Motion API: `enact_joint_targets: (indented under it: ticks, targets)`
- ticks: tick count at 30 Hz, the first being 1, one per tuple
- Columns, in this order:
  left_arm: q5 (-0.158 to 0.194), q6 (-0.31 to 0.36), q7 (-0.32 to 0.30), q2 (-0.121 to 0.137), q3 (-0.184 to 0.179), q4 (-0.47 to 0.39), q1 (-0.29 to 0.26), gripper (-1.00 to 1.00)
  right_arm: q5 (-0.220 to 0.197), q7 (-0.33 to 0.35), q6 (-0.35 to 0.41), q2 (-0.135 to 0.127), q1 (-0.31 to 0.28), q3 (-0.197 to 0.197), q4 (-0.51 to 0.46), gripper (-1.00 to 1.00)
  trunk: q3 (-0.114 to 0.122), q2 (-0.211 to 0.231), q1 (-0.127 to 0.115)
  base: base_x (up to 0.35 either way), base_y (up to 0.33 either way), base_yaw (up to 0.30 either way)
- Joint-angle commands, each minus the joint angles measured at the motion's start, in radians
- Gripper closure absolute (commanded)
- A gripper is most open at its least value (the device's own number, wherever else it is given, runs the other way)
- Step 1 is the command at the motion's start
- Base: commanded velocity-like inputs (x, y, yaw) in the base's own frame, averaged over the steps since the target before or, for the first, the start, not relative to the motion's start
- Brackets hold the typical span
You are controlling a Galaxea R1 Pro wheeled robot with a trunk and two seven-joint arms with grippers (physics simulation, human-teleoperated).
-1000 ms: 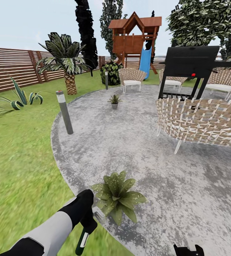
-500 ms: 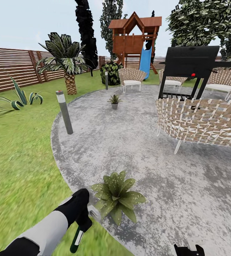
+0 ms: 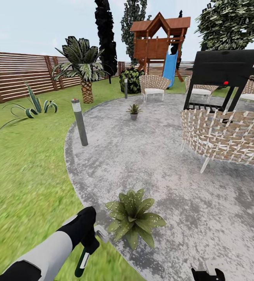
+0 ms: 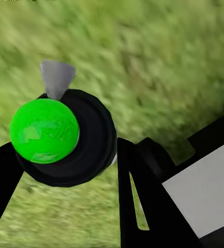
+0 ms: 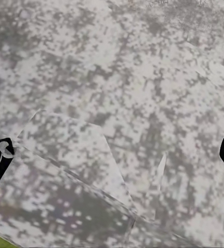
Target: Pick up the pesticide atomizer in the garden and spray insectifuge to fully cover both potted plants in the garden.
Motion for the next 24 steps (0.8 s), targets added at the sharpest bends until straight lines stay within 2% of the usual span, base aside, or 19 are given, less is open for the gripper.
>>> enact_joint_targets:
  ticks: [1,5,21,24]
  targets:
    - [-0.011,0.003,-0.011,0.0,-0.002,-0.001,-0.001,1.0,0.002,0.008,-0.003,0.0,0.0,-0.009,0.0,-1.0,-0.001,0.0,0.0,0.124,-0.229,0.276]
    - [-0.011,0.003,-0.011,-0.001,0.0,-0.001,-0.001,1.0,0.002,0.008,-0.003,0.0,0.0,-0.009,0.0,-1.0,-0.001,0.0,0.0,0.039,-0.26,0.163]
    - [-0.011,0.003,-0.011,-0.001,0.002,-0.001,-0.001,1.0,0.002,0.009,-0.003,0.0,0.0,-0.009,0.0,-1.0,-0.001,0.0,0.0,-0.028,-0.271,0.005]
    - [-0.011,0.003,-0.011,0.0,0.002,-0.001,-0.001,1.0,0.002,0.008,-0.003,0.0,0.0,-0.009,0.0,-1.0,-0.001,0.0,0.0,0.0,-0.273,0.173]
